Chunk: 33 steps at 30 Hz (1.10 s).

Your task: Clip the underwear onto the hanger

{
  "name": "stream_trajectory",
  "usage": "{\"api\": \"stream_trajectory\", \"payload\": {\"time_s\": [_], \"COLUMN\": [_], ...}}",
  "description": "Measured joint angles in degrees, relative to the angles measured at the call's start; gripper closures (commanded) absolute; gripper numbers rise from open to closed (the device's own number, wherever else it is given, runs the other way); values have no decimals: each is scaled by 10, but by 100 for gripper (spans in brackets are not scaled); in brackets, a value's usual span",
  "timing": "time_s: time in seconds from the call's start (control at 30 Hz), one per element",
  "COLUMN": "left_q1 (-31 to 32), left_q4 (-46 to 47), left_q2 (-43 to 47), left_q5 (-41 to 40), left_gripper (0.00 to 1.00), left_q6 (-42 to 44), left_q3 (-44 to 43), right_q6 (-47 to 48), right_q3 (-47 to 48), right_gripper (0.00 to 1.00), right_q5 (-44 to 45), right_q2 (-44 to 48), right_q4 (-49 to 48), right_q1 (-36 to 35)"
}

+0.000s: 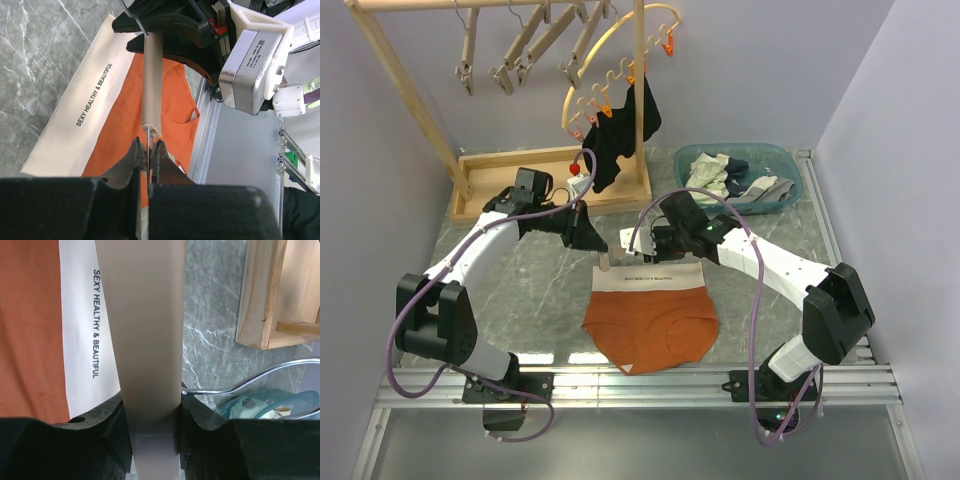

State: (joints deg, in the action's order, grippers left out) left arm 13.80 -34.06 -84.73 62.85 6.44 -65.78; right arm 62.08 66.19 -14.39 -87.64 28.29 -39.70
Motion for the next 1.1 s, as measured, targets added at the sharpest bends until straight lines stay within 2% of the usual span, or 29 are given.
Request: {"api": "stream_trajectory", "payload": {"time_s": [0.03, 0.1, 0.13, 0.2, 0.43, 0.53, 0.67, 0.7, 0.8, 0.93, 1.1], "left_q1": [0, -1, -1, -1, -9, -17, -31, -34, -44, -48, -49], "left_q4": [2, 5, 7, 11, 38, 39, 38, 37, 37, 43, 59], "left_q2": [-2, -4, -5, -10, -63, -105, -155, -165, -191, -214, -233], "left_q5": [1, 4, 2, -3, -8, -8, -10, -11, -12, -12, -7], "left_gripper": [100, 100, 100, 100, 100, 100, 100, 100, 100, 100, 100], "left_q6": [0, -2, -1, -1, -2, 0, 11, 15, 27, 35, 36], "left_q3": [0, 0, 0, 0, -4, -19, -43, -49, -67, -74, -74], "right_q6": [0, -7, -11, -23, -68, -106, -165, -182, -232, -292, -362], "right_q3": [0, 0, 0, 0, 5, 20, 26, 26, 26, 36, 60], "right_gripper": [60, 37, 18, 5, 4, 7, 19, 26, 38, 41, 42], "right_q5": [2, 9, 10, 14, 17, 9, -10, -18, -36, -44, -32], "right_q2": [0, 0, 0, 1, 1, 2, 12, 15, 14, -14, -104], "right_q4": [0, -1, -5, -16, -30, -29, -31, -32, -42, -64, -97], "right_q1": [0, 0, 0, 0, 0, 0, -1, -3, -9, -31, -61]}}
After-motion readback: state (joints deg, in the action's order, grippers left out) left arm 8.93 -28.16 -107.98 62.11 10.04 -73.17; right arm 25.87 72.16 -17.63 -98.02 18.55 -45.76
